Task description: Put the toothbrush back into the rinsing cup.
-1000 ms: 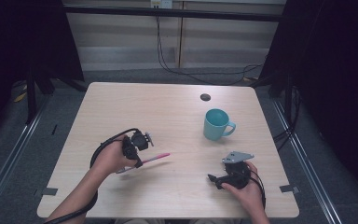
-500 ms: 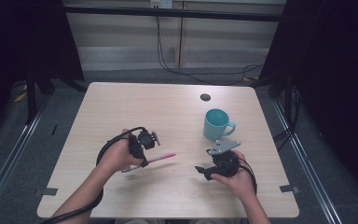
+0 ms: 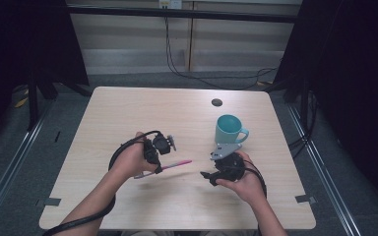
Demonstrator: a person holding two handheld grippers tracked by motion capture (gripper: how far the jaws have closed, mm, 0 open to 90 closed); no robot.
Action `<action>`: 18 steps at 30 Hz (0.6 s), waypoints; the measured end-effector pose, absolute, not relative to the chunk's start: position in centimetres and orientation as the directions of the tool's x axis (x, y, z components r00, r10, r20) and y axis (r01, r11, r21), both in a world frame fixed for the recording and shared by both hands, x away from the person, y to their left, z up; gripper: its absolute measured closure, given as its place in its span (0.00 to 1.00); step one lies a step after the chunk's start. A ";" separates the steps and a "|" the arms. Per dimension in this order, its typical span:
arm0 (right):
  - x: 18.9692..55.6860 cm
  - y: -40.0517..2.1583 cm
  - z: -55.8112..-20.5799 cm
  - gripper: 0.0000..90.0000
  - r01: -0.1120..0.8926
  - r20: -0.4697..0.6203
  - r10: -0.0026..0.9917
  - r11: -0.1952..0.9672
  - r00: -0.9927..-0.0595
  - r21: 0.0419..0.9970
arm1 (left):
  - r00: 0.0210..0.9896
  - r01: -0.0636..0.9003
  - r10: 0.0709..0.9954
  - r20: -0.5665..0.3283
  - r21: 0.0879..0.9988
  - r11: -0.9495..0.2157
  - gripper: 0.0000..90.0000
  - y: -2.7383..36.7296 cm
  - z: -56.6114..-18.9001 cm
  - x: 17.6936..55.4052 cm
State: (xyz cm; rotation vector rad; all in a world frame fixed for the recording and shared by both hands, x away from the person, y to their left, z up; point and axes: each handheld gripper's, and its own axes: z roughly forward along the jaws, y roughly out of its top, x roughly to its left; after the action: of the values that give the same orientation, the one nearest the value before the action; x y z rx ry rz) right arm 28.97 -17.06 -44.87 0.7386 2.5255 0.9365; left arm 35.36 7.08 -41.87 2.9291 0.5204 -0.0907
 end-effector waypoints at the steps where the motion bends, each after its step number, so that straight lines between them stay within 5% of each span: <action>1: 29.0 -16.9 -44.7 0.28 0.340 -0.145 0.571 0.654 -0.808 0.676 | 0.940 0.339 0.329 -0.088 0.153 -0.928 0.90 6.7 -41.6 35.3; 18: 30.3 -15.4 -43.0 0.35 0.260 -0.225 0.478 0.749 -0.849 0.610 | 0.949 0.313 0.303 -0.082 0.167 -0.935 0.90 4.6 -40.1 35.8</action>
State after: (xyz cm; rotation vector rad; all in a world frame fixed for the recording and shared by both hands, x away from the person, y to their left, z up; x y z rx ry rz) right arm 30.29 -15.41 -43.04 0.5668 2.5792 0.8211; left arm 35.81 4.61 -40.15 2.9244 0.4660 -0.0813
